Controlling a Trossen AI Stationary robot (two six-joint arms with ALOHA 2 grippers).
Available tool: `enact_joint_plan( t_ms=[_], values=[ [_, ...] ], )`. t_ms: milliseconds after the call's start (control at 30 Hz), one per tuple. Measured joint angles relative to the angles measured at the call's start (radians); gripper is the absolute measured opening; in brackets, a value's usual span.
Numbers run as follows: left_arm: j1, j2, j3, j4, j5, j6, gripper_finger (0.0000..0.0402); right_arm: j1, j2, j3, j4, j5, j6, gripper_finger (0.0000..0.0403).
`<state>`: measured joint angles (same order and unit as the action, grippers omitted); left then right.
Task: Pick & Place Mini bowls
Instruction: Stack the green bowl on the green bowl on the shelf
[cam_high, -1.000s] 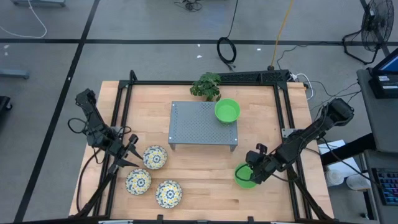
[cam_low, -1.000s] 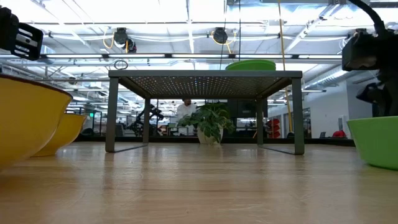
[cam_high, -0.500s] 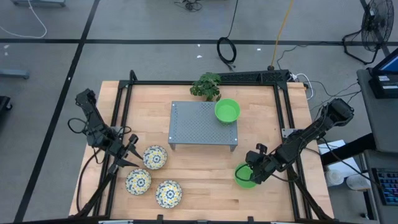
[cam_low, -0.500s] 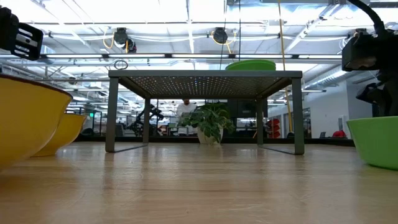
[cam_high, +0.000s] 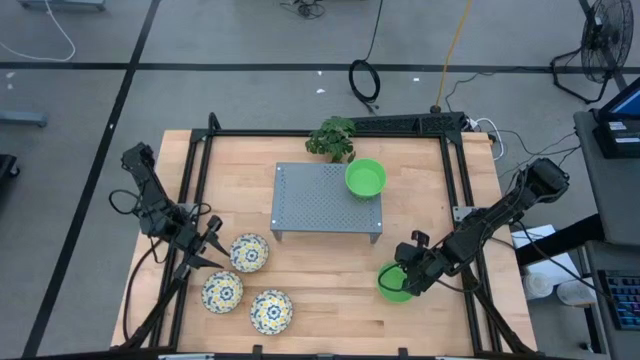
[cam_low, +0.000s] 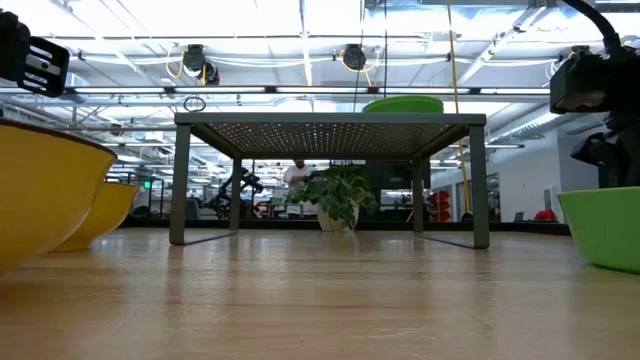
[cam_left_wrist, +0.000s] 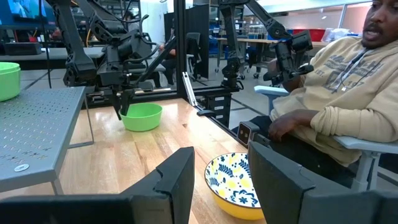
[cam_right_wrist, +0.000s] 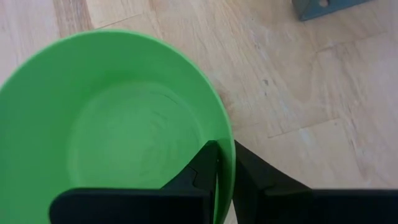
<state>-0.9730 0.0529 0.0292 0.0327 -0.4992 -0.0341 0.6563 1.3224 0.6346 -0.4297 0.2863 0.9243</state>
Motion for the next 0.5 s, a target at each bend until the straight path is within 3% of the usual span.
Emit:
enact_joint_plan(
  t_ms=[500],
  values=[
    [0.0,0.0,0.0,0.0,0.0,0.0,0.0152,-0.002,-0.015,0.0,0.0,-0.004,-0.02,0.0022]
  ],
)
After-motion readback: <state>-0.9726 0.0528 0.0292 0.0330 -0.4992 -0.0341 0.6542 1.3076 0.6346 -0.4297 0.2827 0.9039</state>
